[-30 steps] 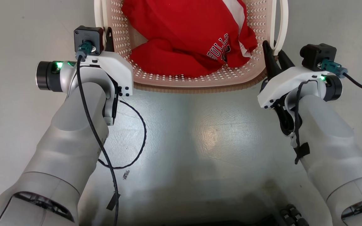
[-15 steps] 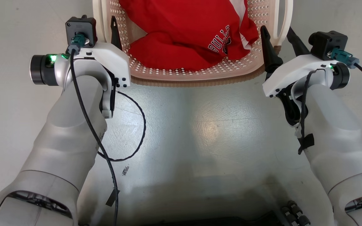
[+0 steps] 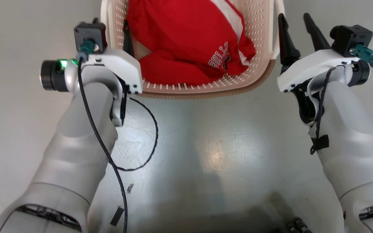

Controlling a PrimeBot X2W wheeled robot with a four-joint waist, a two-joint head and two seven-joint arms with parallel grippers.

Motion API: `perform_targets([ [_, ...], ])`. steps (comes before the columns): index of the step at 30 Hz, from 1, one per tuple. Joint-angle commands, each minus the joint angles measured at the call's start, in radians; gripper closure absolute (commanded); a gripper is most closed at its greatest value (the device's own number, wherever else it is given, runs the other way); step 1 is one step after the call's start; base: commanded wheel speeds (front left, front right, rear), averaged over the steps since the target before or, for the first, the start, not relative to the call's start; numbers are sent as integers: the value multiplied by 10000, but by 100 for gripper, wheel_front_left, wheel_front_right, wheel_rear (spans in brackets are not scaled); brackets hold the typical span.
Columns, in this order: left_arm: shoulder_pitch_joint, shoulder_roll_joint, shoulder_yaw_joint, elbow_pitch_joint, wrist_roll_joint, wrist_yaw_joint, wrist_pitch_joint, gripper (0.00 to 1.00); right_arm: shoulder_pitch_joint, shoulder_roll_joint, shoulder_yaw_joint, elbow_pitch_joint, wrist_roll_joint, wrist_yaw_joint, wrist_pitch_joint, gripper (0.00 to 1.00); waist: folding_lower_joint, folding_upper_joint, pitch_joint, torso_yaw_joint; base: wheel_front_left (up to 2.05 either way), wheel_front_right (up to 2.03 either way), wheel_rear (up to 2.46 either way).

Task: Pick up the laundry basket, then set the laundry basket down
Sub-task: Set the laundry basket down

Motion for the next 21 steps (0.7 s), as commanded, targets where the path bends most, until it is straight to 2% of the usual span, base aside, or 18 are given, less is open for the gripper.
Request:
perform_targets([
  [1, 497, 213, 281, -332, 137, -78, -51, 0, 723, 193, -39, -347, -244, 60, -137, 0, 0, 0, -447, -10, 0, 0, 0],
  [9, 1575, 48, 930, -1560, 664, -538, -51, 0, 1650, 193, -754, -1449, -1129, 60, -137, 0, 0, 0, -2260, 77, 0, 0, 0],
  [21, 4620, -46, 2382, -3163, 1233, -1543, -51, 0, 4129, 193, -1078, -3117, -1699, 60, -137, 0, 0, 0, -6055, 72, 0, 0, 0],
])
